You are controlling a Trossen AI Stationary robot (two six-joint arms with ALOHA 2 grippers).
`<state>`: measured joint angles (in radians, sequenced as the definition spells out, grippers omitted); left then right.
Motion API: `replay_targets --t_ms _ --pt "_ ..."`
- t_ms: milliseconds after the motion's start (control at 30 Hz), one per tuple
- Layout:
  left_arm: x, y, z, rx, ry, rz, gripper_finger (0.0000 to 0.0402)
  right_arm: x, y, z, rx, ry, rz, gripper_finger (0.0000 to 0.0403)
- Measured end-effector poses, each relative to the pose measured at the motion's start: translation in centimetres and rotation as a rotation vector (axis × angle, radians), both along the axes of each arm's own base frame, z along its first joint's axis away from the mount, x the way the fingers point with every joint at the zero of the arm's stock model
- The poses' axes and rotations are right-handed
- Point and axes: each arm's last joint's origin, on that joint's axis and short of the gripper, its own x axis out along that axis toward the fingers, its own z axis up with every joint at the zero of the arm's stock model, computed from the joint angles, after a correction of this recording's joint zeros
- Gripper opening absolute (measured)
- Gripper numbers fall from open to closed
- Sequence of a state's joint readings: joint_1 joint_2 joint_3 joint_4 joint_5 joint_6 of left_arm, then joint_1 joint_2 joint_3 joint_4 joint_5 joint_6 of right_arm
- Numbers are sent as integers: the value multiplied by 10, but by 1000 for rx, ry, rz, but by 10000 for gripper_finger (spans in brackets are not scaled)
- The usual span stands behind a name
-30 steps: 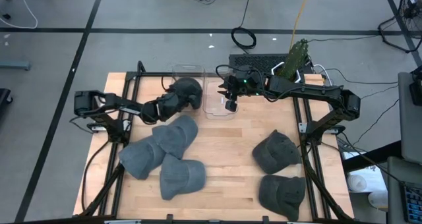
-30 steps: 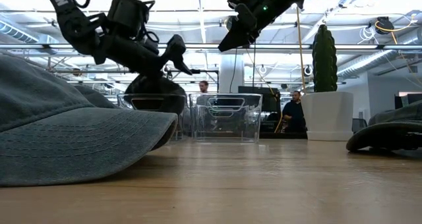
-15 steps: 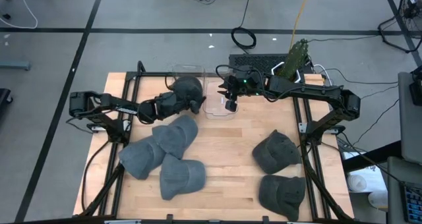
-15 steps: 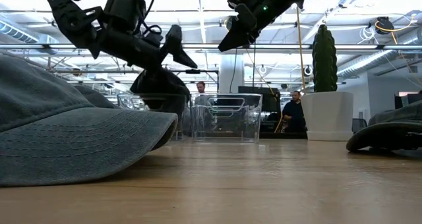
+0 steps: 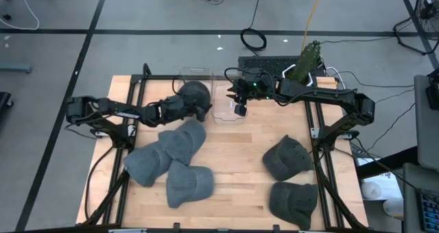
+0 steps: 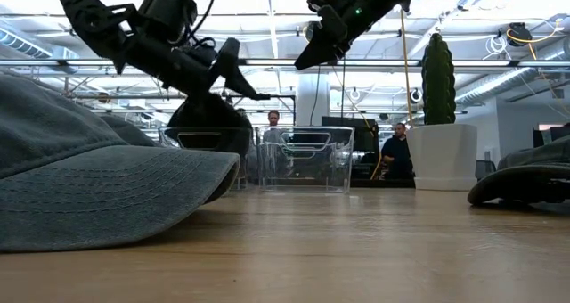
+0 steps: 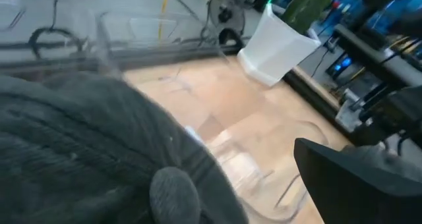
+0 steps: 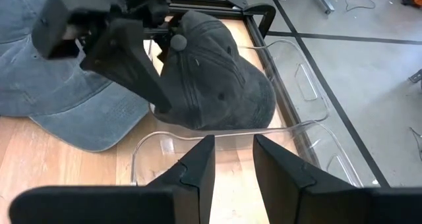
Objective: Pick & Place hat
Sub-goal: Put the top black cap into the left transparent bin
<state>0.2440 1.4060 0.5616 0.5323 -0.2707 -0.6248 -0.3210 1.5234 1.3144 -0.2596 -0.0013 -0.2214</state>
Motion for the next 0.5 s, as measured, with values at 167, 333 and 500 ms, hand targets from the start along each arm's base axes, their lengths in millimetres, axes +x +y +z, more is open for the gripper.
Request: replay_targets --t_ms 167,333,500 --pt "-8 -2 11 -90 -52 39 321 0 0 0 0 0 0 91" --pt "-24 -3 14 -250 -41 166 321 0 0 0 0 0 0 91" --pt "-31 -7 14 -346 -18 154 321 0 0 0 -3 1 2 91"
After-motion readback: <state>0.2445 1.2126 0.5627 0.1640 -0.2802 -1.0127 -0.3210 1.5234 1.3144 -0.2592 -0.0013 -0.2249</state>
